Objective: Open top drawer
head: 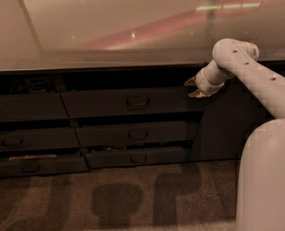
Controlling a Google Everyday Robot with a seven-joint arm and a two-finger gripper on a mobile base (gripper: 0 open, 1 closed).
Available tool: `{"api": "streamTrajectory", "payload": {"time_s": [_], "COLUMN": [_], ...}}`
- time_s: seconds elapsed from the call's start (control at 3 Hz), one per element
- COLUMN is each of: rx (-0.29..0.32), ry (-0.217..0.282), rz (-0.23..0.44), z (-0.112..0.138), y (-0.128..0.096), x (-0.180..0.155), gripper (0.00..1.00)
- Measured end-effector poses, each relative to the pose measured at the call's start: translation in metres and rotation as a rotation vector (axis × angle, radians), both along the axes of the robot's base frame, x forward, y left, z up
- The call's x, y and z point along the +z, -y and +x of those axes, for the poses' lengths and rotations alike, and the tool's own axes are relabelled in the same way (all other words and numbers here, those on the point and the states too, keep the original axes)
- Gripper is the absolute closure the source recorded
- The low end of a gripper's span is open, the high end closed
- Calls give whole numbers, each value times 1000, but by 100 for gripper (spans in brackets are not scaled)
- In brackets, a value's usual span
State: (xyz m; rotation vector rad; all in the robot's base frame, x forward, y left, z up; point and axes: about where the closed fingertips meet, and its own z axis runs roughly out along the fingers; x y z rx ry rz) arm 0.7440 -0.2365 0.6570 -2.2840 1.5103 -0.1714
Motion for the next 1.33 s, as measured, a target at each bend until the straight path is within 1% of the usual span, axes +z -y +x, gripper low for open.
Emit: {"api": "streamTrajectory", "payload": {"time_s": [0.33, 1.33], "rx": [0, 3], "ry": [0, -1], "rz": [0, -5], "z": [0, -3], "y": [0, 0], "x": [0, 5], "gripper": [100, 100]}}
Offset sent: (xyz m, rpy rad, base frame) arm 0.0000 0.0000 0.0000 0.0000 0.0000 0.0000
